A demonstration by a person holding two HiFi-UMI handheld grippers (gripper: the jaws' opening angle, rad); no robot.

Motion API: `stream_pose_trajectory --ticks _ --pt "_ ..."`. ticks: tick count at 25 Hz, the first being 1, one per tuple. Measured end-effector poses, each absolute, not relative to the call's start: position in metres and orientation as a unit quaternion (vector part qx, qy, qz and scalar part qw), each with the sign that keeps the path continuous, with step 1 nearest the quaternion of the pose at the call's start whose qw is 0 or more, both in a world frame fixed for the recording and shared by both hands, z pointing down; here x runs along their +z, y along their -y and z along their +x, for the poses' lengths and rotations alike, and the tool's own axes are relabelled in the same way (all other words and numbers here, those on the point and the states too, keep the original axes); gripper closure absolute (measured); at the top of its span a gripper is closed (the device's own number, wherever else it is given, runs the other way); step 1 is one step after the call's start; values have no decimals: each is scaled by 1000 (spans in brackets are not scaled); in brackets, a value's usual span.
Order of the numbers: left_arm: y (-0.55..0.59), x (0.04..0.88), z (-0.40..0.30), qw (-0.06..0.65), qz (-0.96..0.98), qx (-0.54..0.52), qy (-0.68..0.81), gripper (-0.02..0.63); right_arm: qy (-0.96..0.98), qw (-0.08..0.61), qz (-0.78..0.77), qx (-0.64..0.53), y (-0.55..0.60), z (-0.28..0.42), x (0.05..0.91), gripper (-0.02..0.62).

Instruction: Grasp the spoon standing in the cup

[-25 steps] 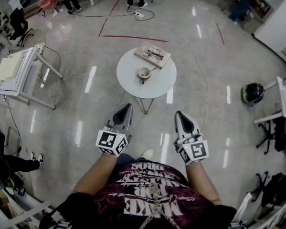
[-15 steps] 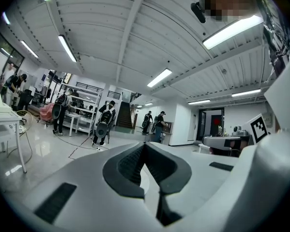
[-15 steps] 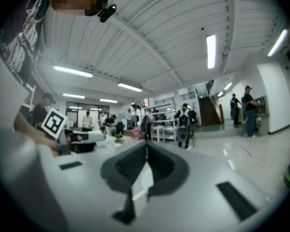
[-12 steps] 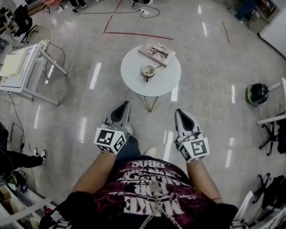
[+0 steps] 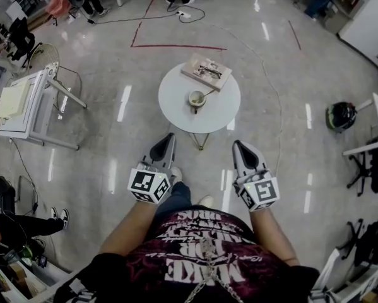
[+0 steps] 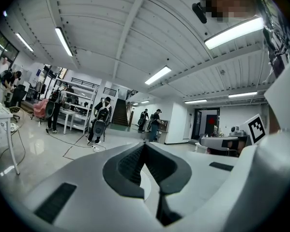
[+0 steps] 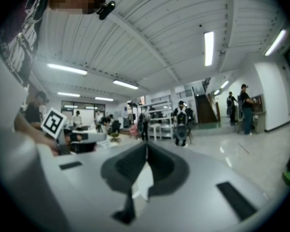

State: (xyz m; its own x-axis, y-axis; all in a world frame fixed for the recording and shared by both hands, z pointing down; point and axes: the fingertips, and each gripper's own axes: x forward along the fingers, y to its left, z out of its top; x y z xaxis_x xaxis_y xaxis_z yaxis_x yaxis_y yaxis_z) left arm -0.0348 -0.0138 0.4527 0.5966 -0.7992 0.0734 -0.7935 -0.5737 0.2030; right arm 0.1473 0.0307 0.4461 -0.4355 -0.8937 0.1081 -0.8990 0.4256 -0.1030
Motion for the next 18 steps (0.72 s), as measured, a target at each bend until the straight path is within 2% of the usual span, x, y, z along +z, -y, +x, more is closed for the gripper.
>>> stream_pose_trajectory --ticks 18 --pt "117 456 -66 116 895 -17 430 581 831 32 550 79 59 114 451 563"
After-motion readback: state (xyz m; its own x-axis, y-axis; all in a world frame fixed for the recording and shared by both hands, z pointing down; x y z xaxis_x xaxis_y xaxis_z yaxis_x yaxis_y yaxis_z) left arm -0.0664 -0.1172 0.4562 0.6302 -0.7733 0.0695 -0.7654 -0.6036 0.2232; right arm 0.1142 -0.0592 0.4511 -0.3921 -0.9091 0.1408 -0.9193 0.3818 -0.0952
